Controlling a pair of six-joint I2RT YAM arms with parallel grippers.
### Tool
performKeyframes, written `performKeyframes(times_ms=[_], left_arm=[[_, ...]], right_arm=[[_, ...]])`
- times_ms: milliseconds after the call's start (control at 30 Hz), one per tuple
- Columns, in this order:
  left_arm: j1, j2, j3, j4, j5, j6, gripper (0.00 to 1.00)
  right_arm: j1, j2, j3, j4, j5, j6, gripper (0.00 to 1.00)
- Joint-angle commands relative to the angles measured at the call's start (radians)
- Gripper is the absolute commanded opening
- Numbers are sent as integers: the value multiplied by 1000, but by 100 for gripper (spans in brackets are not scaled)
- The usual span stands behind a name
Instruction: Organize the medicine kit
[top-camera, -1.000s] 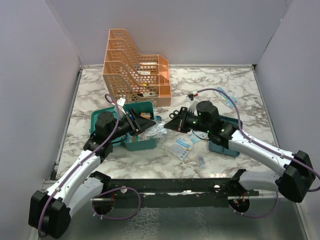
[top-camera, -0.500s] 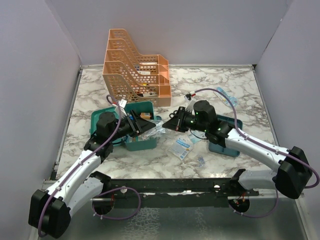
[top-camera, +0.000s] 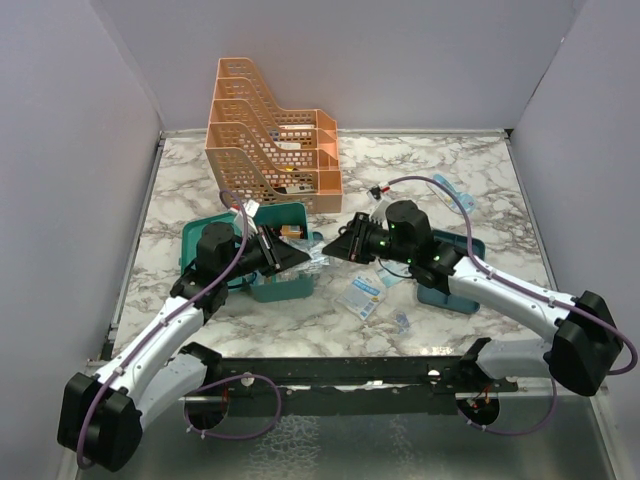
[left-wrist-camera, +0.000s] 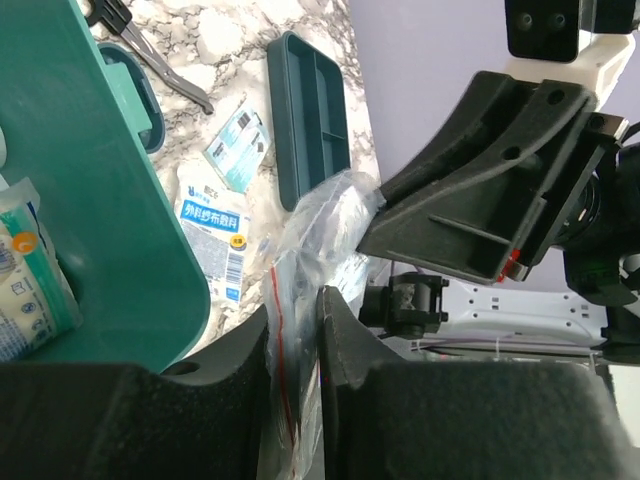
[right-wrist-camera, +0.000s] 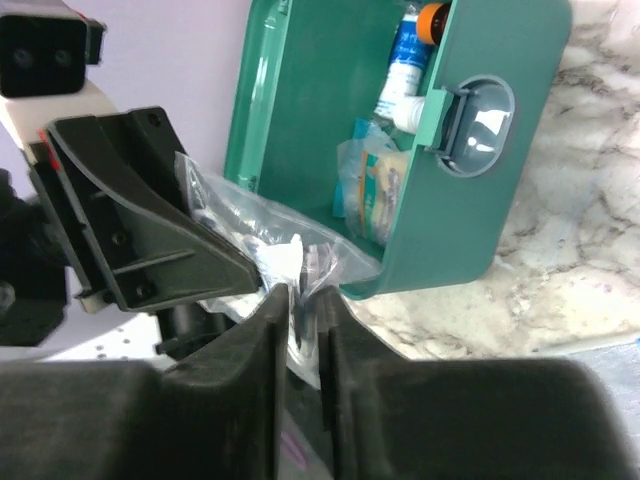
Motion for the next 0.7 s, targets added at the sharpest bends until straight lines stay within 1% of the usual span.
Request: performKeyframes(times_ms=[0,67,133,167,300,467,567,667], left_arm=[[-3,-22,59,-29,-10,88,17],[-3,-14,94,-93,-35,133,16],[-2,-2,137,-163,-61,192,15],[-2,3,160,-203,-79,221,15],[9,17,264,-386,-172,356,15],[54,34,328,-592,-301,497,15],[93,56,319,-638,-285,540,15],[124,94,290,-630,-207,556,15]], right_arm=[[1,-16,29,-21,22,-27,28],[0,-37,29,-52,45,-41,39],[1,-66,26,-83,77,-52,49],[1,-83,24,-100,96,-57,52],[-1,-150,8,-156,151,-65,54],[-1,-213,-22,-209,190,-60,54],[-1,-236,-40,-231,207,-55,53],[0,-243,-50,-238,213,-53,53]])
